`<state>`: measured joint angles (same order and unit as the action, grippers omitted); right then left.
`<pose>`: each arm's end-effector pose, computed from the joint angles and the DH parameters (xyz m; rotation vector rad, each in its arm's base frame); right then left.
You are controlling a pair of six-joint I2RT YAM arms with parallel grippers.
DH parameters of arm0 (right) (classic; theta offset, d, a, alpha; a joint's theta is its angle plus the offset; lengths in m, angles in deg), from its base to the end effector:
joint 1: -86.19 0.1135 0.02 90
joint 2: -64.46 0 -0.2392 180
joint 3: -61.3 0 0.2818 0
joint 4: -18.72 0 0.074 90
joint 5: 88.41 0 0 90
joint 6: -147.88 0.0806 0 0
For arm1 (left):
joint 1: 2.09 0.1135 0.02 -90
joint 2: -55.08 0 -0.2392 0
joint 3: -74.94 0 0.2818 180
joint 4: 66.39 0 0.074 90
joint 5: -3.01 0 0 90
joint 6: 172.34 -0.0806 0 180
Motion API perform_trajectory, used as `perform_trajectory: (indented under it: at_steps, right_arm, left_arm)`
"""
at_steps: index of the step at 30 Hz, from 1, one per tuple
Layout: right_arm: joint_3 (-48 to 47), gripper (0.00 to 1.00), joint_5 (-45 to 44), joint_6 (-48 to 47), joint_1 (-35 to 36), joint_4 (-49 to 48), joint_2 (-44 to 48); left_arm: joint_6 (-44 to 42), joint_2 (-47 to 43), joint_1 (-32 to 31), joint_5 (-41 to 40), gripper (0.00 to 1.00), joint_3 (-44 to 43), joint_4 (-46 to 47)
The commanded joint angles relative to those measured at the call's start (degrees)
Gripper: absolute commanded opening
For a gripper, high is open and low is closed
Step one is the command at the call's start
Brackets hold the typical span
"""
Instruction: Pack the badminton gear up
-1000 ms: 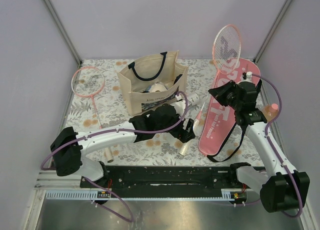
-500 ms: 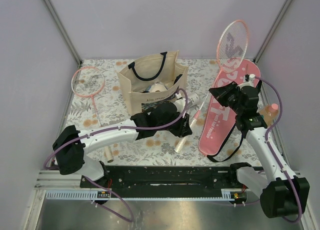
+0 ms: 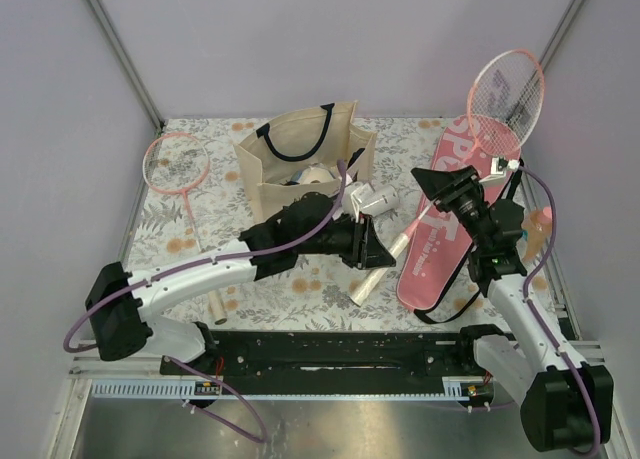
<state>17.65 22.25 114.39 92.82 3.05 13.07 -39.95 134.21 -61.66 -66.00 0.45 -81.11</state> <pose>0.2927 0.0626 0.2831 0.3513 1.5081 1.1471 0.1760 -0.3566 0.2761 0.6122 2.1254 -1.4630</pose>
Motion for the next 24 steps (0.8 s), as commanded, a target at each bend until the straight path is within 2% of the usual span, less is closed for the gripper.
perform_trajectory:
  at_steps: [1,6,12,18,22,24]
  right_arm:
    - [2.43,0.54,-0.36,7.11,-0.13,-18.94,-0.19]
    - [2.09,0.51,-0.27,12.12,-0.48,-29.14,-3.79]
    - [3.58,0.61,-1.15,16.08,-0.57,-38.73,-7.14]
    - [4.11,0.59,-2.12,15.30,-0.83,-38.13,-7.05]
    - [3.49,0.52,-3.08,14.59,-0.75,-36.81,-7.22]
    - [3.67,0.54,-4.14,15.03,-0.92,-37.25,-7.23]
  left_arm:
    - [2.87,-5.91,-0.28,2.39,0.00,1.63,10.25]
    - [5.06,-8.55,-0.11,0.54,0.00,4.80,11.75]
    - [12.00,-11.63,2.17,-1.48,0.00,9.28,17.81]
    - [13.86,-14.53,3.50,-5.08,0.00,11.91,18.17]
    - [14.82,-14.97,3.76,-4.65,0.00,12.89,19.31]
    - [15.61,-15.15,3.85,-4.38,0.00,13.67,20.45]
